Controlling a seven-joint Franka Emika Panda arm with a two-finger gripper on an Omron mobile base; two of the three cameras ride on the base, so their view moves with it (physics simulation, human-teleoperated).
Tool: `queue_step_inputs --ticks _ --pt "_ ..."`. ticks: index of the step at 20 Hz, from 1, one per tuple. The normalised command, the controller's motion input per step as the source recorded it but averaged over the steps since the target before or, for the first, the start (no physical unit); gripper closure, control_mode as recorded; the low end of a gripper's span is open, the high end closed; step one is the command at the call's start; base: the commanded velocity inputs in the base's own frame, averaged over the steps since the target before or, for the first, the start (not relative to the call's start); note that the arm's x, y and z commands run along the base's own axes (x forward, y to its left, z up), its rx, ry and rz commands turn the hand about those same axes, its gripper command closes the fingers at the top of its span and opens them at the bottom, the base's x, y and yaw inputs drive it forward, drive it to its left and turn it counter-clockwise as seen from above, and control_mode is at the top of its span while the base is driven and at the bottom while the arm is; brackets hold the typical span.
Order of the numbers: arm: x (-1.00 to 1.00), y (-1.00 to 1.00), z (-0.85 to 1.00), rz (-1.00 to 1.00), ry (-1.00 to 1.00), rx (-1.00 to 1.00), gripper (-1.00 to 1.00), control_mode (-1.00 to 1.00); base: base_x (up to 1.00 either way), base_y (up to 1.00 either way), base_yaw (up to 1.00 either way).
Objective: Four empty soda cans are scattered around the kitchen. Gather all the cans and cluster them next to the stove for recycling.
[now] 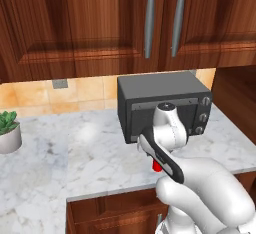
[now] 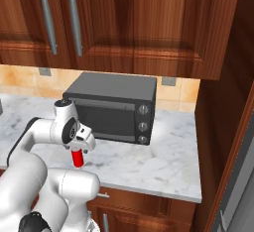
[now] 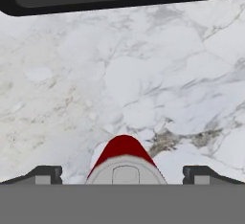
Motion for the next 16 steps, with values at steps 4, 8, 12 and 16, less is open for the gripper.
queue_step_inputs --ticks 4,8,12,16 --pt "0.00 0.00 -0.07 0.00 0.00 0.00 -1.00 -1.00 0.00 0.00 0.00" --pt "0.00 0.00 0.00 0.00 0.00 0.00 -1.00 -1.00 0.00 0.00 0.00" --pt "0.00 0.00 0.00 0.00 0.00 0.00 1.00 -1.00 0.00 0.00 0.00" --pt "0.00 0.00 0.00 0.00 0.00 0.00 1.00 -1.00 0.00 0.00 0.00"
